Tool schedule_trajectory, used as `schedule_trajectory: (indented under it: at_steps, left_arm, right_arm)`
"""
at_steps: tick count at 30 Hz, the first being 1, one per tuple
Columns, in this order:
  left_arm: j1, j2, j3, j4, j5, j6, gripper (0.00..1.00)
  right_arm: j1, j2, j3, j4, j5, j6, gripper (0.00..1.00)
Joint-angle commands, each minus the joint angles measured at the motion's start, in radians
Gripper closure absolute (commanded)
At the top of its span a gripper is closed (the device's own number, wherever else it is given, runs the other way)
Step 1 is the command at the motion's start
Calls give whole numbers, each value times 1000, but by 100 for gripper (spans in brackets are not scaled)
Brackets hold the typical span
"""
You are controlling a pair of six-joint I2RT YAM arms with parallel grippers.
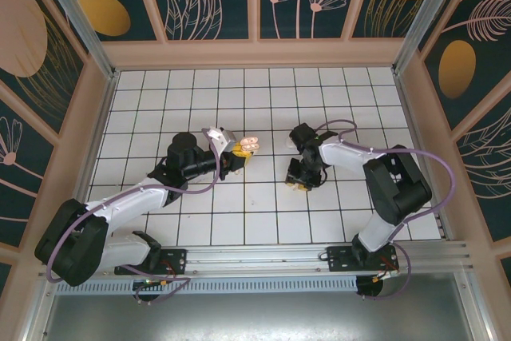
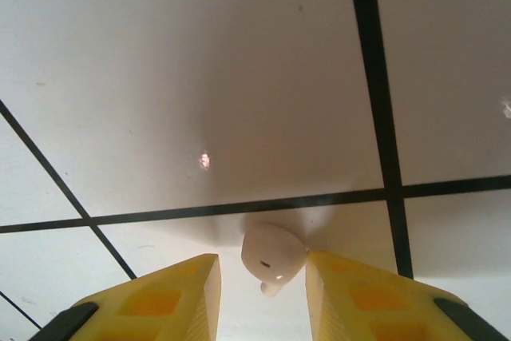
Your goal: Insert the wireless bluetooth earbuds into the charging case
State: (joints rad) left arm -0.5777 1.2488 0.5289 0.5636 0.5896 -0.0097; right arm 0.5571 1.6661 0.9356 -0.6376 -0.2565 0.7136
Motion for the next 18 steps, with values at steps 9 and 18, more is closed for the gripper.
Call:
schedule_trajectory:
  at_steps: [9, 18]
  left_arm:
    - [0, -12, -3, 4, -3, 12, 81]
    - [0, -17, -6, 0, -5, 11, 81]
  right_arm:
    - [-4, 39, 35, 14, 31, -26, 68]
    - [-5, 45, 27, 25, 58, -29, 73]
